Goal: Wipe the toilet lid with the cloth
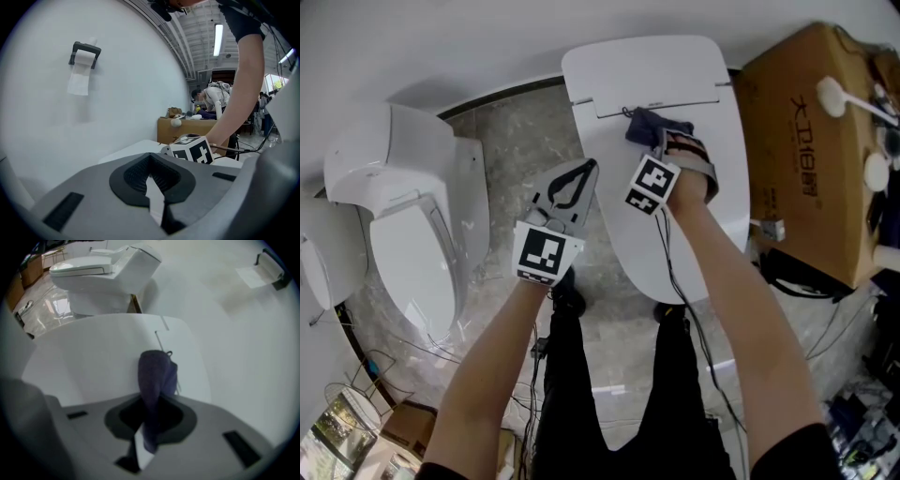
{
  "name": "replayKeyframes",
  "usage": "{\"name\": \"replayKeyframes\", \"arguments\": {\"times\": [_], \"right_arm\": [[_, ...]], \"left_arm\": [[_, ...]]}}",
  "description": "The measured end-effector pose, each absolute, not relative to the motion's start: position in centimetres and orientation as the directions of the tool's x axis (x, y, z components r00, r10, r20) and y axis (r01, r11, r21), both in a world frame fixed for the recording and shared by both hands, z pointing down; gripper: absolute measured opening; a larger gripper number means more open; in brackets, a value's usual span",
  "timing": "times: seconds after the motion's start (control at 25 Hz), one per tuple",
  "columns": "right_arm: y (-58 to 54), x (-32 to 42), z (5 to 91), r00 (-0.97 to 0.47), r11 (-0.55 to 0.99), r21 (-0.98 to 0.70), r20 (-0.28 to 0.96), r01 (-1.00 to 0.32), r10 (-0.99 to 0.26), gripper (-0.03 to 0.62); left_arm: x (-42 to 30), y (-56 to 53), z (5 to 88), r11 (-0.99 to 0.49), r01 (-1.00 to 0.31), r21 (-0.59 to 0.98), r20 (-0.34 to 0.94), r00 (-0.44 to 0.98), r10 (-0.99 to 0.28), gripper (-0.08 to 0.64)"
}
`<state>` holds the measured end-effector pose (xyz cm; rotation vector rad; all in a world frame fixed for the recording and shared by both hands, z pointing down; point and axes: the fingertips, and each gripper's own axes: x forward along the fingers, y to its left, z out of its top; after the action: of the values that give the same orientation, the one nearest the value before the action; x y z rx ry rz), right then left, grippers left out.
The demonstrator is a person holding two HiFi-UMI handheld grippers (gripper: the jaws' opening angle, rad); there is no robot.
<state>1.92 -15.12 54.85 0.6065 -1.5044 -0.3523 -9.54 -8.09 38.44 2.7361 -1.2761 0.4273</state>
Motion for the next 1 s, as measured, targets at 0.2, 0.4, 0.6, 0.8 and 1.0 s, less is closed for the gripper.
{"name": "replayKeyframes", "arguments": {"times": [0.2,0.4,0.6,0.8,1.0], "right_arm": [[-14.5,0.0,54.9,0.040,0.825,0.551,0.834,-0.127,-0.551,0.067],[-14.0,-2.2,54.9,0.015,0.834,0.538,0.841,-0.120,-0.541,0.067],[-13.4,-4.2,54.8,-0.004,0.841,0.529,0.846,-0.111,-0.533,0.067],[-12.9,-5.9,54.8,-0.023,0.848,0.521,0.850,-0.098,-0.526,0.067],[-12.5,-7.1,54.7,-0.037,0.852,0.516,0.853,-0.091,-0.521,0.067]], "left_arm": [[-10.0,-7.7,38.4,-0.646,-0.763,-0.035,0.295,0.610,-0.736,0.018],[-11.0,-7.8,37.9,-0.636,-0.771,-0.042,0.287,0.600,-0.747,0.018],[-12.1,-7.6,38.0,-0.626,-0.778,-0.042,0.297,0.589,-0.752,0.018],[-12.8,-7.6,38.1,-0.618,-0.785,-0.039,0.298,0.581,-0.757,0.018],[-13.3,-7.6,38.0,-0.612,-0.790,-0.038,0.295,0.576,-0.762,0.018]]}}
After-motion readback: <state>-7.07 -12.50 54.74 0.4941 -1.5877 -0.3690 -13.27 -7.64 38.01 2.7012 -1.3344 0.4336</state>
